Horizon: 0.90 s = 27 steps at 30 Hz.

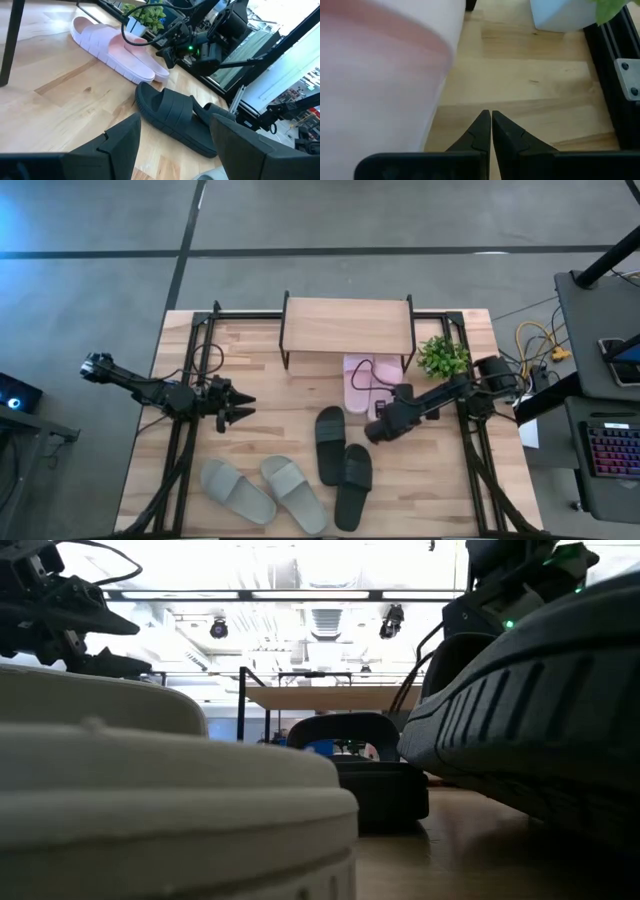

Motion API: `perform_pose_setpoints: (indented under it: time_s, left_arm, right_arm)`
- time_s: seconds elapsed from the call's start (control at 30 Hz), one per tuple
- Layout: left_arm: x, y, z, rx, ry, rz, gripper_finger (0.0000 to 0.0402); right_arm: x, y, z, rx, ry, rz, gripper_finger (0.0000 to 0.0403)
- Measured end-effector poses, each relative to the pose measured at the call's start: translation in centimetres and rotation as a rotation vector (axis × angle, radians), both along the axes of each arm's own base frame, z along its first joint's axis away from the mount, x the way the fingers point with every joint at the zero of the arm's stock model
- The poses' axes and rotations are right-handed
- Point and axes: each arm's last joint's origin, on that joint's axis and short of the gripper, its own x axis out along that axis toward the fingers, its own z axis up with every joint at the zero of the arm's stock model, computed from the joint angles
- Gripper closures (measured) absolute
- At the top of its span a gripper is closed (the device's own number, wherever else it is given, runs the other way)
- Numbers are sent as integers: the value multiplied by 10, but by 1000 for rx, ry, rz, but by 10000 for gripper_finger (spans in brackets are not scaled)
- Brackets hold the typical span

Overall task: Pick and place slides into the shelf
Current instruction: Adjust the pink slippers under the shelf

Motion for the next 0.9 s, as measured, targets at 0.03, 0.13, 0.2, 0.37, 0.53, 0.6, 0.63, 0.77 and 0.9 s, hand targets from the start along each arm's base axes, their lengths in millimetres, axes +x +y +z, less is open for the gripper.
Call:
perform_pose_setpoints:
  time_s: [0.03, 0.13, 0.2, 0.37, 0.53, 0.6, 0.63, 0.77, 0.9]
  left_arm:
    - [0, 0, 0, 1, 1, 5, 178]
    - [0, 0, 0, 3, -1, 13, 178]
    - [0, 0, 0, 3, -4, 19, 178]
    - [0, 1, 1, 3, -14, 35, 178]
    - [0, 1, 5, -11, -47, 38, 178]
    - [1, 1, 8, -25, -79, 38, 178]
    - [1, 1, 9, -32, -96, 38, 178]
    - [1, 1, 13, -47, -134, 38, 178]
    - [1, 1, 15, -55, -153, 38, 178]
  right_arm:
    - [0, -4, 0, 2, -7, -13, 394]
    - [-1, -16, 3, 14, -2, -38, 394]
    - [-1, -25, 4, 26, 17, -41, 394]
    - [1, -49, 6, 65, 61, -50, 394]
    - [8, -66, 11, 107, 71, -46, 394]
    - [10, -70, 13, 117, 74, -36, 394]
    - [10, -72, 13, 120, 78, -30, 394]
    - [10, -76, 13, 119, 88, -33, 394]
    - [10, -77, 13, 109, 83, -22, 394]
